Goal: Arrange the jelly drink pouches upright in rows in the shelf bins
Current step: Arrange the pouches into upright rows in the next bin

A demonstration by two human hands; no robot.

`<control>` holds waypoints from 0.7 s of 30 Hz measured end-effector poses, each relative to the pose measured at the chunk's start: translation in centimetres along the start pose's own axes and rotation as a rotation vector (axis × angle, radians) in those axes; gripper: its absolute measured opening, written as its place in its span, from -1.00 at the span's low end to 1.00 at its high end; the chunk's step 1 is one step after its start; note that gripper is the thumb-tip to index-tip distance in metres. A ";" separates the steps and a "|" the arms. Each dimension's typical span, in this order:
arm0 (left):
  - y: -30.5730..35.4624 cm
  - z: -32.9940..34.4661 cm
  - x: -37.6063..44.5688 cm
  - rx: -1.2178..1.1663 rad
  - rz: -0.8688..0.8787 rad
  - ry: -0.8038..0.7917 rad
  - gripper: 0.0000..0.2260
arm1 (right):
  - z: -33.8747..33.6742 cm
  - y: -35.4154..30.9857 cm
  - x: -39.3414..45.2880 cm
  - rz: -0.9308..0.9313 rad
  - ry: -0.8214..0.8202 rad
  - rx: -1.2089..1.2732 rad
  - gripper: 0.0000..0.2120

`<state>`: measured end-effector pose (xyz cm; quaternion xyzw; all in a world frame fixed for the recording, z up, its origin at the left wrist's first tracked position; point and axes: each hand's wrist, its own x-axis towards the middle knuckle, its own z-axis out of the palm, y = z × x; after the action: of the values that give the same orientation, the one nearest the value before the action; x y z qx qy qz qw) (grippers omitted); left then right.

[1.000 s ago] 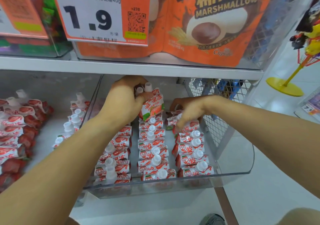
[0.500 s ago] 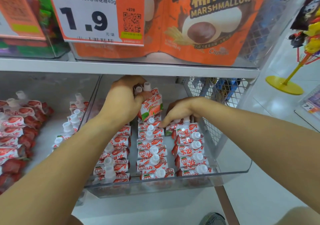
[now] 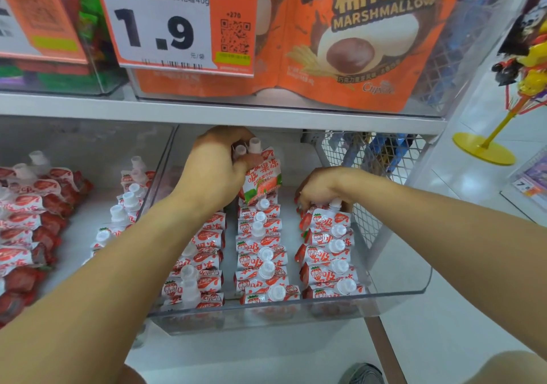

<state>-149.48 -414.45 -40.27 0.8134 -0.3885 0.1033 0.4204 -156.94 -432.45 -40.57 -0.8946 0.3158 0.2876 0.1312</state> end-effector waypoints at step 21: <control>5.0 9.6 2.1 -0.050 0.094 -0.063 -0.80 | 3.5 5.2 -0.3 -0.080 0.173 0.855 -0.64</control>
<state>-153.16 -424.70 -42.20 0.7862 -0.4418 0.0875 0.4231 -161.96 -434.81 -43.50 -0.7922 0.3815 0.0497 0.4737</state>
